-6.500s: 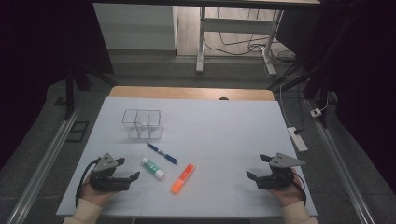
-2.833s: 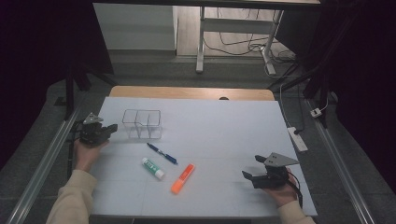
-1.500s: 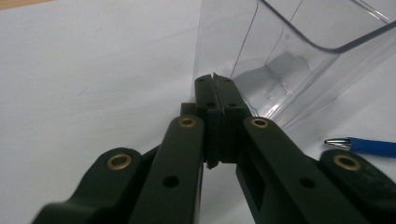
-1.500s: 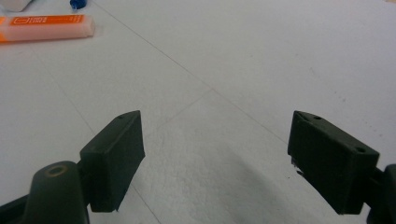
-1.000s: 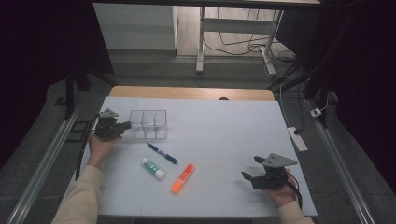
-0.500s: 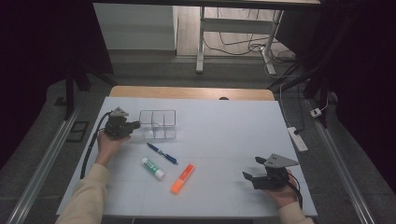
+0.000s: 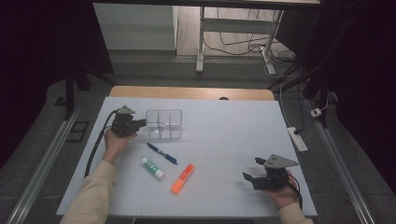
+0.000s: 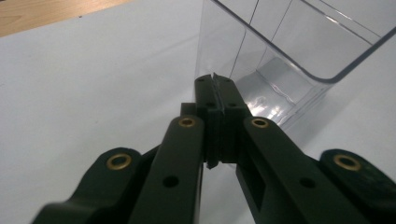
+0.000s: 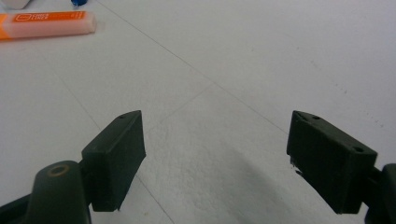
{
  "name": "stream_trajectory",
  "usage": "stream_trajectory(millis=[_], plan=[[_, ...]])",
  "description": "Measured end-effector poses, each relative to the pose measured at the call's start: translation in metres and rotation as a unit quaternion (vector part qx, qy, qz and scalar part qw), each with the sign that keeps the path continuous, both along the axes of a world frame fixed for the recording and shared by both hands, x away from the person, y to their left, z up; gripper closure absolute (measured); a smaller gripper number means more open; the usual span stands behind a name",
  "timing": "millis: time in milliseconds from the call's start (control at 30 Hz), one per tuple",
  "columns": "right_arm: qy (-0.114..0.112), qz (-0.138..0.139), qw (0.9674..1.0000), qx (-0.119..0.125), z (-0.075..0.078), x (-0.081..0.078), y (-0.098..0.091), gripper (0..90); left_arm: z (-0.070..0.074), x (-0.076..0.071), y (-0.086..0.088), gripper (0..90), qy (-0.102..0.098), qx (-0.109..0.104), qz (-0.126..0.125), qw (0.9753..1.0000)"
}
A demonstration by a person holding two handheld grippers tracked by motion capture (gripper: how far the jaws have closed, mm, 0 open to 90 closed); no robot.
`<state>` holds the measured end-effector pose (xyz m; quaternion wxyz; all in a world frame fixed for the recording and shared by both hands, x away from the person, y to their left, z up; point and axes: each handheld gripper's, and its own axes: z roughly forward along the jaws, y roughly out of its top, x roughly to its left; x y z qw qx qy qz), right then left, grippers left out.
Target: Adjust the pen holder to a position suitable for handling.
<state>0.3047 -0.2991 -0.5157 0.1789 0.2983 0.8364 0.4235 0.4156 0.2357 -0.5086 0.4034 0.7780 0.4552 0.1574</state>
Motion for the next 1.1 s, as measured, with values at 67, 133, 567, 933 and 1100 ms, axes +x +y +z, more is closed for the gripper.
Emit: stream_trajectory(millis=[67,133,567,933,1100], plan=[[-0.001,0.0,1.0,0.0,0.0,0.0,0.0,18.9,0.0,0.001,-0.002,89.0,0.0,0.0,-0.001,1.0],[-0.002,-0.003,1.0,-0.003,0.0,0.0,-0.001,18.9,0.0,0.002,-0.004,89.0,0.0,0.0,-0.003,1.0],[-0.001,-0.012,0.9999,-0.003,-0.001,-0.005,-0.006,19.0,0.002,0.011,-0.022,89.0,0.004,0.007,-0.024,0.9997],[0.0,-0.011,0.9999,-0.003,-0.001,-0.007,-0.008,19.2,0.002,0.013,-0.035,89.0,0.012,0.01,-0.044,0.9989],[0.001,-0.01,0.9999,-0.006,-0.002,-0.007,-0.007,19.2,0.002,0.012,-0.041,89.0,0.014,0.015,-0.055,0.9983]])
